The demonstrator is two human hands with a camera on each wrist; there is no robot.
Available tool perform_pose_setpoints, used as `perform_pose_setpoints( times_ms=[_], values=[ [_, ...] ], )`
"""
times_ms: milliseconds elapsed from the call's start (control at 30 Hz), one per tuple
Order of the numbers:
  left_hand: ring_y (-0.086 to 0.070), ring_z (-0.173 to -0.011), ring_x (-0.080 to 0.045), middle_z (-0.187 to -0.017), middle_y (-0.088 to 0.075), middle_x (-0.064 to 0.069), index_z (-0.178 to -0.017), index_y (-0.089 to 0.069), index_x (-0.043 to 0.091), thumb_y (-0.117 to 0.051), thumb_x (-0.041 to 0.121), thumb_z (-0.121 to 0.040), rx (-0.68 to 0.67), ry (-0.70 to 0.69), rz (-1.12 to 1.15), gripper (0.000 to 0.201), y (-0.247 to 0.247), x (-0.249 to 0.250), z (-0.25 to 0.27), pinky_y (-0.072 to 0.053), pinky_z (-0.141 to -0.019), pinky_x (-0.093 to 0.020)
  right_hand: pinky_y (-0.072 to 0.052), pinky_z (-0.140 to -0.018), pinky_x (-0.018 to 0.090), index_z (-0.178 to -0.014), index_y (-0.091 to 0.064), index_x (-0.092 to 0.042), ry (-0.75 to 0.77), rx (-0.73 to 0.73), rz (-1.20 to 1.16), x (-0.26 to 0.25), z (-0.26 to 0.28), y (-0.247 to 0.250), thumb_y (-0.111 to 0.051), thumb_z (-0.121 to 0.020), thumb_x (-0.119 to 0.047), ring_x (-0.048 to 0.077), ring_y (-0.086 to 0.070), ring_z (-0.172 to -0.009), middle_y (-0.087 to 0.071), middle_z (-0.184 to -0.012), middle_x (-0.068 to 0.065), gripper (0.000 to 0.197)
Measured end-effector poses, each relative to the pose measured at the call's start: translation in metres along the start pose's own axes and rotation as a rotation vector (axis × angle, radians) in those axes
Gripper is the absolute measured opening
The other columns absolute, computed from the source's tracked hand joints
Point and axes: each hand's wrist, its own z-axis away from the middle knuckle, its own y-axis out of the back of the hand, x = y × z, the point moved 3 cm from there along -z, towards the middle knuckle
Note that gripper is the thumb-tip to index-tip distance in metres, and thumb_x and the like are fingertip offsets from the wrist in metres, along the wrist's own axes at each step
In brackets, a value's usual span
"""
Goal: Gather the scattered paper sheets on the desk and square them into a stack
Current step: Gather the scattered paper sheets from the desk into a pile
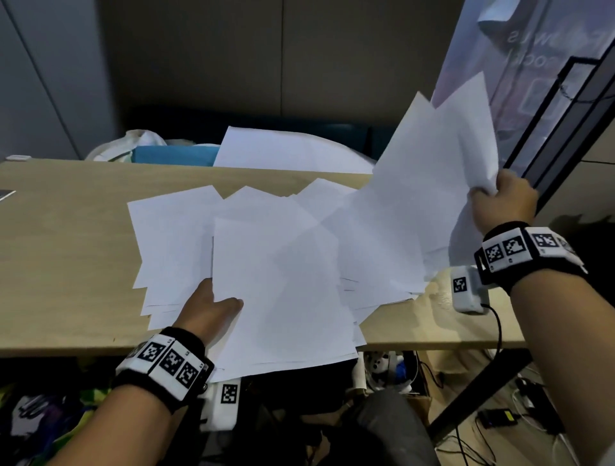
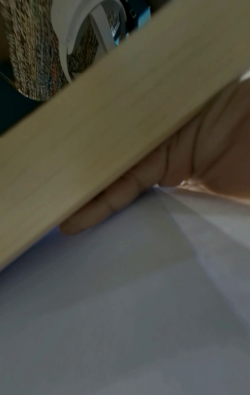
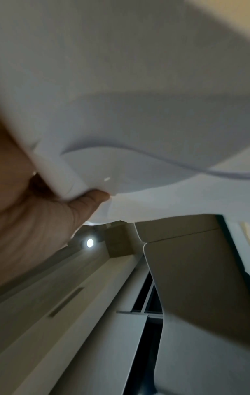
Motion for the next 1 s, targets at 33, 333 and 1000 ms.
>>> perform_pose_setpoints(
  times_ms=[33,333,1000],
  values=[
    [-0.062,-0.097,-0.018,-0.103,-0.065,0.002,-0.111,-0.054,0.018,-0.064,0.023,-0.067,0.000,0.005,-0.006,0.045,0.000,-0.001,-0.001,-0.046,-0.074,-0.029,-0.040,-0.068,0.034,-0.099,-0.060,0.003,0.014,0.030,-0.030,-0.005,-0.001,0.006,-0.052,-0.084,-0.013,0.043,-0.060,-0.091,-0.064,-0.098,0.030,0.023],
    [-0.045,-0.114,-0.009,-0.135,-0.028,0.023,-0.149,-0.009,0.042,-0.060,0.005,-0.086,-0.011,-0.027,0.076,0.088,-0.001,0.009,0.011,-0.036,-0.094,-0.028,-0.037,-0.057,0.014,-0.091,-0.058,-0.012,0.127,0.272,-0.460,-0.073,0.002,0.054,-0.053,-0.080,-0.027,0.014,-0.056,-0.078,-0.060,-0.088,0.003,0.020],
    [-0.061,-0.117,-0.023,-0.131,-0.063,0.002,-0.126,-0.058,0.041,-0.057,0.086,-0.057,-0.195,0.124,0.560,0.082,-0.005,0.015,0.013,-0.042,-0.106,-0.049,-0.056,-0.083,0.039,-0.097,-0.065,-0.011,-0.349,-0.544,-0.719,-0.028,0.187,-0.093,-0.066,-0.081,-0.007,0.027,-0.069,-0.086,-0.072,-0.092,0.007,0.017]
  ],
)
